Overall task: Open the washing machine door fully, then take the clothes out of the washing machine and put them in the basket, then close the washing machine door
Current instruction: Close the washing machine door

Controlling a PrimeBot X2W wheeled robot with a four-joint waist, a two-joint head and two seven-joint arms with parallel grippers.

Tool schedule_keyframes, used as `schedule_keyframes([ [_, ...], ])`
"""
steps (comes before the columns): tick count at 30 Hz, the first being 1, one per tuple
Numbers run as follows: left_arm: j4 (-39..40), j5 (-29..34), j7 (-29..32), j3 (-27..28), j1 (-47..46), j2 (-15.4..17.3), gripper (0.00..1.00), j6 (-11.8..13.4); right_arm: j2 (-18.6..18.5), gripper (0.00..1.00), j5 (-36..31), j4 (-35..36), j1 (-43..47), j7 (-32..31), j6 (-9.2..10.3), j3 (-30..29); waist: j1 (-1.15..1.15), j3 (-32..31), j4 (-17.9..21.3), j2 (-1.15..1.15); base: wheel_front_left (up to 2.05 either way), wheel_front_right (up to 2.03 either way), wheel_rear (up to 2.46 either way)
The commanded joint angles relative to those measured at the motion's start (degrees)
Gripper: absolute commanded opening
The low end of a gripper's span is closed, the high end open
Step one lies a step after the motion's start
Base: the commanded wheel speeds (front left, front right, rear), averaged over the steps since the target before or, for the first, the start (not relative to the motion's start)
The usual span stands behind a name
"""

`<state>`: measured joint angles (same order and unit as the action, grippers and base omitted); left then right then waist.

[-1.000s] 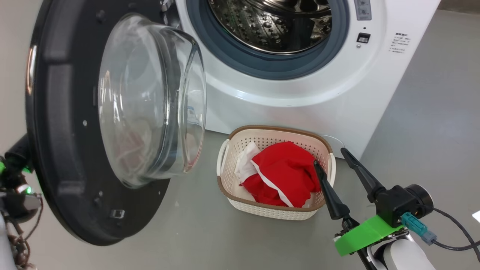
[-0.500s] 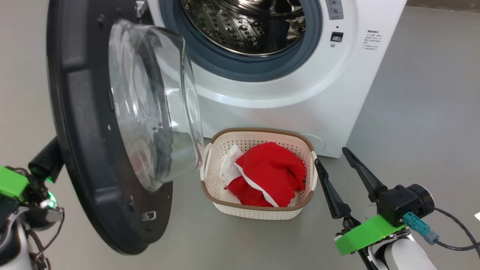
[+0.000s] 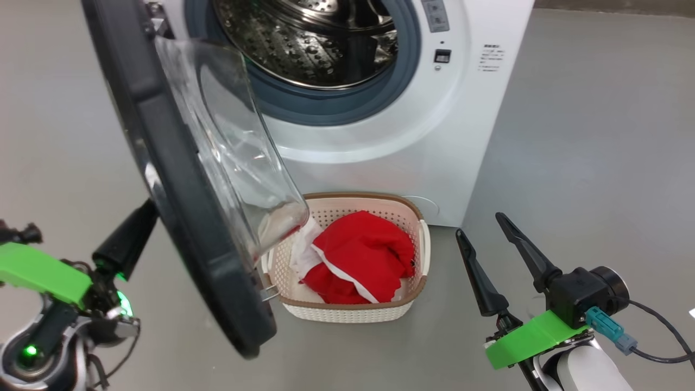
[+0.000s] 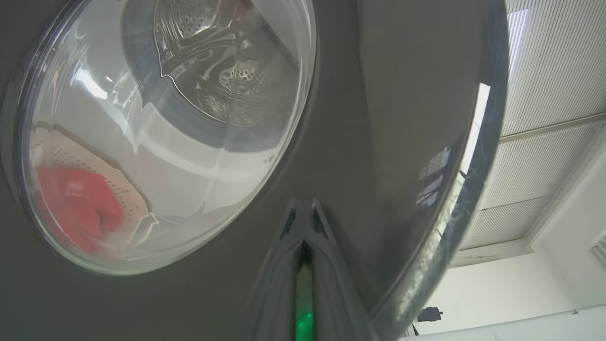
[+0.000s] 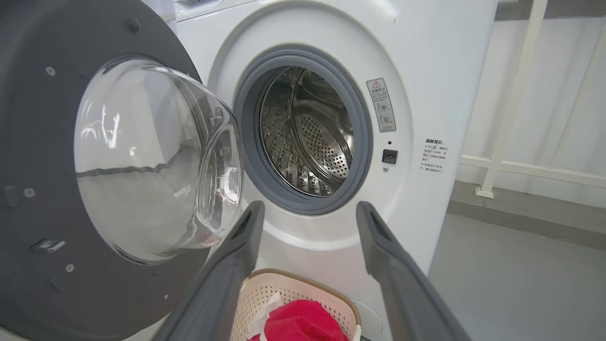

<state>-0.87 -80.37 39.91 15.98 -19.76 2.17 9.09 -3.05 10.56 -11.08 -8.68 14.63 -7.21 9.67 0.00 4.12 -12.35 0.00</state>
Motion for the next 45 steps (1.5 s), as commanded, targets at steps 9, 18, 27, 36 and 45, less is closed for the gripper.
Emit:
schedule_keyframes([
  [9, 2.60, -3.30, -4.72, -4.22, 0.62, 0.72, 0.00, 0.25, 0.17, 1.00, 0.50, 1.56, -1.40, 0.37, -0.28, 0.97, 0.00, 1.01, 3.50, 0.00, 0.00, 0.00, 0.00],
  [18, 0.29, -7.04, -8.94, -6.07, -1.70, 0.71, 0.00, -0.95, 0.17, 1.00, 0.09, 2.13, -2.30, 0.37, -0.28, 0.82, 0.00, 2.36, 6.77, 0.00, 0.00, 0.00, 0.00],
  [27, -2.69, -8.98, -12.04, -7.30, -4.63, 0.71, 0.00, -2.13, 0.17, 1.00, 0.16, 2.72, -2.83, 0.37, -0.28, 0.33, 0.00, 3.81, 11.00, 0.00, 0.00, 0.00, 0.00],
  [36, -4.31, -9.62, -14.48, -7.87, -7.83, 0.71, 0.00, -3.48, 0.17, 1.00, 0.35, 2.98, -3.53, 0.37, -0.28, -0.19, 0.00, 5.52, 15.02, 0.00, 0.00, 0.00, 0.00],
  [45, -8.13, -13.92, -18.26, -7.89, -12.46, 0.71, 0.00, -6.26, 0.17, 1.00, -0.13, 3.48, -3.73, 0.37, -0.28, -0.63, 0.00, 7.08, 17.21, 0.00, 0.00, 0.00, 0.00],
])
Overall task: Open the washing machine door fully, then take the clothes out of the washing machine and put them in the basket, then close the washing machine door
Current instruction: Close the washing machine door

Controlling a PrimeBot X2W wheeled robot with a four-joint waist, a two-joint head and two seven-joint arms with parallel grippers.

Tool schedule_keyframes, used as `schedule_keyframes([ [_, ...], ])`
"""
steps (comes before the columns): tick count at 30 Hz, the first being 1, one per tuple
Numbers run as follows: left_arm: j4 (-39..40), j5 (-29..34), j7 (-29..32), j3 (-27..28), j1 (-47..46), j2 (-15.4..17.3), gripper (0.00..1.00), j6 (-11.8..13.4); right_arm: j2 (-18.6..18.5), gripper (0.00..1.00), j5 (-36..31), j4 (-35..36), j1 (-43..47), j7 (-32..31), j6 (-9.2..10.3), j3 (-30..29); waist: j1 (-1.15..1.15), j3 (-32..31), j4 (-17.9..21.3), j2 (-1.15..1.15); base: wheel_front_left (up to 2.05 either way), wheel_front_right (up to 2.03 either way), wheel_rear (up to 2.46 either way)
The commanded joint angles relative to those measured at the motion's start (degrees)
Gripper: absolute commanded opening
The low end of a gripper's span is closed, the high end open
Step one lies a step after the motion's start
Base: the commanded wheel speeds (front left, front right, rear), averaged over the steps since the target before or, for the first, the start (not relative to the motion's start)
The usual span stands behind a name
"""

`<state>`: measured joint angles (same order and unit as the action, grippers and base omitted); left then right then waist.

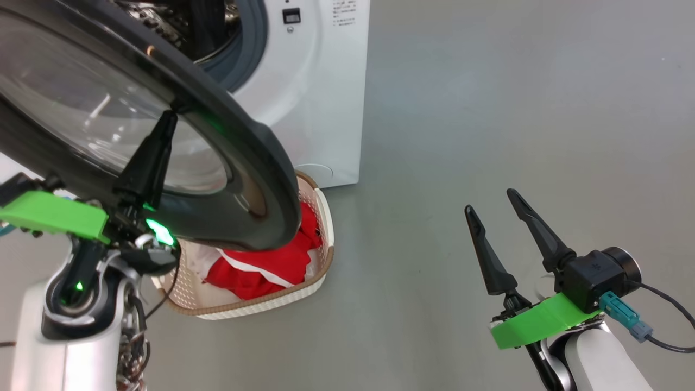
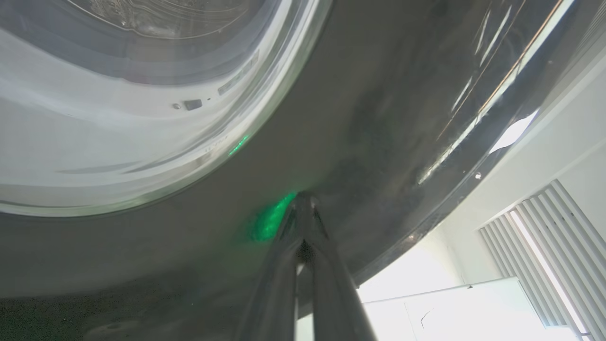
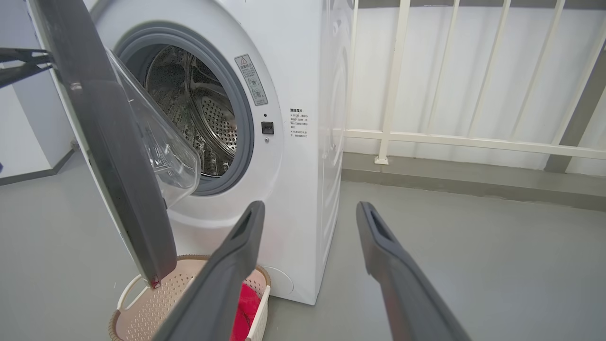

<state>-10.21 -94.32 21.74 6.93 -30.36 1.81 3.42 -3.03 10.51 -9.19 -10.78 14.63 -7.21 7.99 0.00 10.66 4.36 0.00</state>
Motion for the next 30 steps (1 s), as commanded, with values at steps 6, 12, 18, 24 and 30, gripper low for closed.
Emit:
schedule_keyframes([
  [6, -1.93, 1.83, -1.69, 0.60, -5.25, 1.28, 0.00, -2.03, 0.15, 1.00, -0.18, 1.95, -2.22, 0.37, -0.28, 0.88, 0.00, 2.32, 1.59, 0.00, 0.00, 0.00, 0.00],
  [12, -4.12, 1.63, -2.31, 1.13, -7.82, 1.36, 0.00, -2.81, 0.15, 1.00, 0.13, 2.21, -2.65, 0.37, -0.28, 0.99, 0.00, 3.74, 2.80, 0.00, 0.00, 0.00, 0.00],
  [18, -6.35, 1.51, -2.27, 1.36, -10.80, 1.69, 0.00, -3.43, 0.15, 1.00, 0.43, 2.51, -3.06, 0.37, -0.28, 0.97, 0.00, 5.28, 4.29, 0.00, 0.00, 0.00, 0.00],
  [24, -8.67, 1.49, -2.19, 1.49, -13.83, 2.07, 0.00, -4.49, 0.15, 1.00, 0.52, 2.85, -3.38, 0.37, -0.28, 0.90, 0.00, 6.36, 5.26, 0.00, 0.00, 0.00, 0.00],
  [30, -12.42, 1.13, -2.37, 2.14, -16.92, 2.41, 0.00, -6.03, 0.15, 1.00, 0.16, 3.18, -3.56, 0.37, -0.28, 0.93, 0.00, 7.39, 5.79, 0.00, 0.00, 0.00, 0.00],
])
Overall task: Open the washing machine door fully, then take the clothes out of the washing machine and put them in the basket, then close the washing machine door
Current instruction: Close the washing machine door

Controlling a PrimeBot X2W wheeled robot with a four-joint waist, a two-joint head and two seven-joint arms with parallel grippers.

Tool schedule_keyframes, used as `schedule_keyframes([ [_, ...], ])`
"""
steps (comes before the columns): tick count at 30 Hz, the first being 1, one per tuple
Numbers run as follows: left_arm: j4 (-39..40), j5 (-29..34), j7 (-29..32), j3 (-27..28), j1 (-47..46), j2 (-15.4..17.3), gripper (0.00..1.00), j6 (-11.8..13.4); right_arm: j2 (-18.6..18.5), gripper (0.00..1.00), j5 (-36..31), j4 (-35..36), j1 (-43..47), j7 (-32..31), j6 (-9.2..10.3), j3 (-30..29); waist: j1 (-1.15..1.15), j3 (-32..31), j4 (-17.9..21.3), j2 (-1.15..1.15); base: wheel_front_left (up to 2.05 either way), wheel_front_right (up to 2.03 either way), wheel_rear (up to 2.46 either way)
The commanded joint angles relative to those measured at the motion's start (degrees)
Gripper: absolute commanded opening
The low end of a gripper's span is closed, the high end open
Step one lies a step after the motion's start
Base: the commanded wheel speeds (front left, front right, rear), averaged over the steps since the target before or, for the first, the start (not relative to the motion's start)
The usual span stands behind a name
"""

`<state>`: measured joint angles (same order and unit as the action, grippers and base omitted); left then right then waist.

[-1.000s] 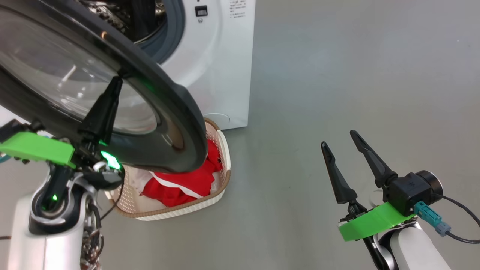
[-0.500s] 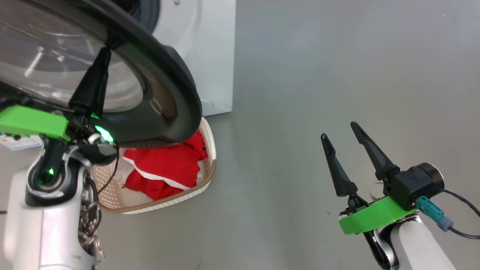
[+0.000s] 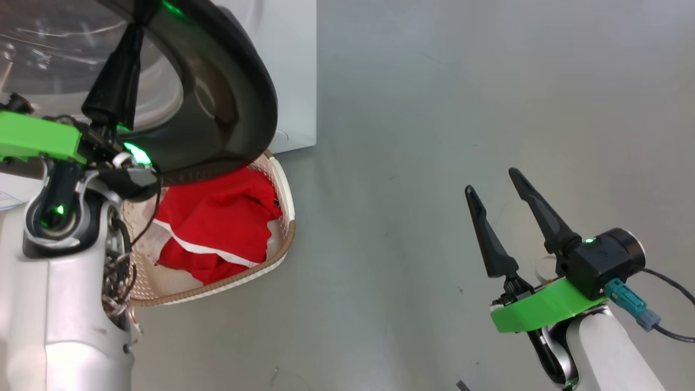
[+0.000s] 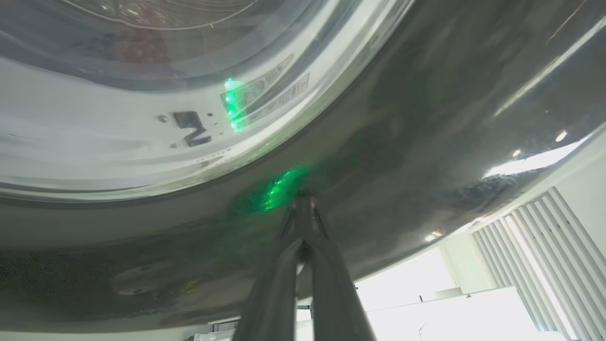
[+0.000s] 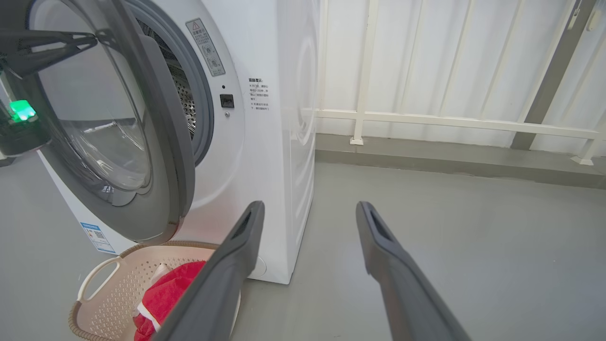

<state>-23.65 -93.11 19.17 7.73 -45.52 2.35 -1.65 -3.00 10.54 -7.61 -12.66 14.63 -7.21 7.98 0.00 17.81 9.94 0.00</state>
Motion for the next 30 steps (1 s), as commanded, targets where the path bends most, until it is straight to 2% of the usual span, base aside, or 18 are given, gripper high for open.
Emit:
schedule_keyframes([
  [1, 0.42, -0.10, 0.17, 1.39, -2.19, 1.90, 0.00, -1.21, 0.13, 1.00, 0.06, 1.63, -1.72, 0.37, -0.28, 0.94, 0.00, 0.38, 0.26, 0.00, 0.00, 0.00, 0.00],
  [14, -4.95, 0.34, -0.52, 1.56, -6.03, 1.91, 0.00, -4.42, 0.13, 1.00, -0.47, 1.53, -1.89, 0.37, -0.28, 0.94, 0.00, 0.97, -0.52, 0.00, 0.00, 0.00, 0.00],
  [24, -3.94, 2.41, -0.11, 0.20, -2.35, 2.36, 0.01, -5.26, 0.13, 1.00, 0.26, 0.89, -1.48, 0.37, -0.28, 0.68, 0.00, -0.42, -1.87, 0.00, 0.00, 0.00, 0.00],
  [25, -3.22, 3.20, -0.29, -0.15, -1.47, 2.61, 0.38, -5.35, 0.13, 1.00, 0.39, 0.81, -1.40, 0.37, -0.28, 0.63, 0.00, -0.64, -2.13, 0.00, 0.00, 0.00, 0.00],
  [26, -2.41, 4.03, -0.55, -0.51, -0.51, 2.82, 1.00, -5.42, 0.13, 1.00, 0.51, 0.73, -1.34, 0.37, -0.28, 0.57, 0.00, -0.88, -2.41, 0.00, 0.00, 0.00, 0.00],
  [30, 0.84, 8.12, -2.50, -1.94, 3.59, 3.84, 1.00, -5.53, 0.13, 1.00, 0.81, 0.28, -1.12, 0.37, -0.28, 0.13, 0.00, -2.03, -3.72, 0.00, 0.00, 0.00, 0.00],
])
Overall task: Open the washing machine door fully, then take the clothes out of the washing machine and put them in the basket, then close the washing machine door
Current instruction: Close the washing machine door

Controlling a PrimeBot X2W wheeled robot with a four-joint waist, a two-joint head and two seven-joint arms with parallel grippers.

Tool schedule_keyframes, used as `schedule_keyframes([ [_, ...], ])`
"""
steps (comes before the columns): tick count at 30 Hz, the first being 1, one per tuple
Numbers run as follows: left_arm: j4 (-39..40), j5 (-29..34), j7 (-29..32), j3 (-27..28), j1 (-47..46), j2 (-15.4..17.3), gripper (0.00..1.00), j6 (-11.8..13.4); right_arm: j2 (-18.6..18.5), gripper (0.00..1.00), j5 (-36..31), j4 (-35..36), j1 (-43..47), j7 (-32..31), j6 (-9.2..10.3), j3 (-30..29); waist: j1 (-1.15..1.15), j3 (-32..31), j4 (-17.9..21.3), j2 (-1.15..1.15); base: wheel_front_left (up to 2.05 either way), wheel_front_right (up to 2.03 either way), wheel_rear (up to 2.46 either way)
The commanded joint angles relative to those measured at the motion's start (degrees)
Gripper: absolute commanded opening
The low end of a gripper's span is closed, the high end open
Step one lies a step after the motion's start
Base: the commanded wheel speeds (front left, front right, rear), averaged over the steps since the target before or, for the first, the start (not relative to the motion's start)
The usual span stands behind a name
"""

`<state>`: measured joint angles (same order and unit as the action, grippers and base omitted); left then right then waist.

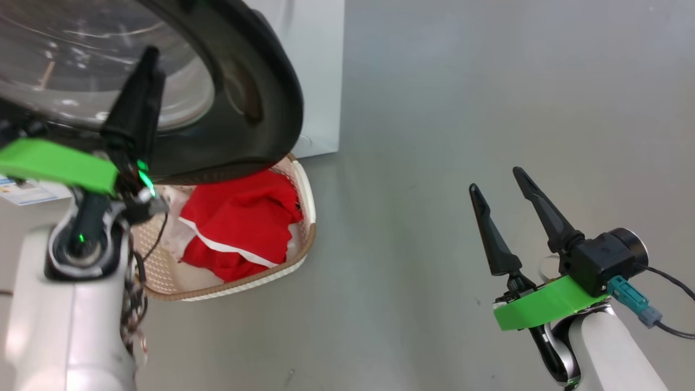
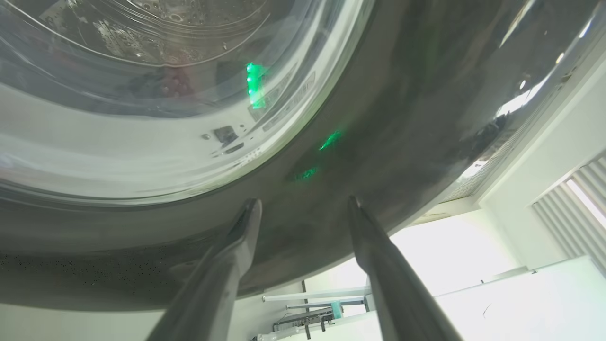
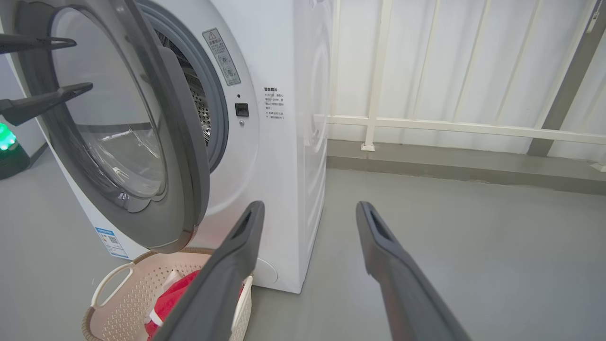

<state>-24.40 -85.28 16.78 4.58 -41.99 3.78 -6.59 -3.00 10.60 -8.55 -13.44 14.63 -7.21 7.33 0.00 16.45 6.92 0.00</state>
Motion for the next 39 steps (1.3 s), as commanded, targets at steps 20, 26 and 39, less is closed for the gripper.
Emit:
schedule_keyframes([
  [20, 22.30, 39.07, -24.43, -8.19, 22.61, 10.04, 1.00, 1.65, 0.13, 1.00, 0.01, 0.44, 1.26, 0.37, -0.28, -1.44, 0.00, -6.87, -5.78, 0.00, 0.00, 0.00, 0.00],
  [26, 26.53, 50.25, -29.37, -10.22, 27.60, 12.29, 1.00, 4.91, 0.13, 1.00, -0.66, 0.78, 2.29, 0.37, -0.28, -2.50, 0.00, -8.48, -5.78, 0.00, 0.00, 0.00, 0.00],
  [39, 28.56, 57.53, -30.97, -11.20, 37.45, 11.59, 1.00, 10.74, 0.13, 1.00, -0.33, 1.77, 5.82, 0.37, -0.28, -3.07, 0.00, -11.08, -5.95, 0.00, 0.00, 0.00, 0.00],
])
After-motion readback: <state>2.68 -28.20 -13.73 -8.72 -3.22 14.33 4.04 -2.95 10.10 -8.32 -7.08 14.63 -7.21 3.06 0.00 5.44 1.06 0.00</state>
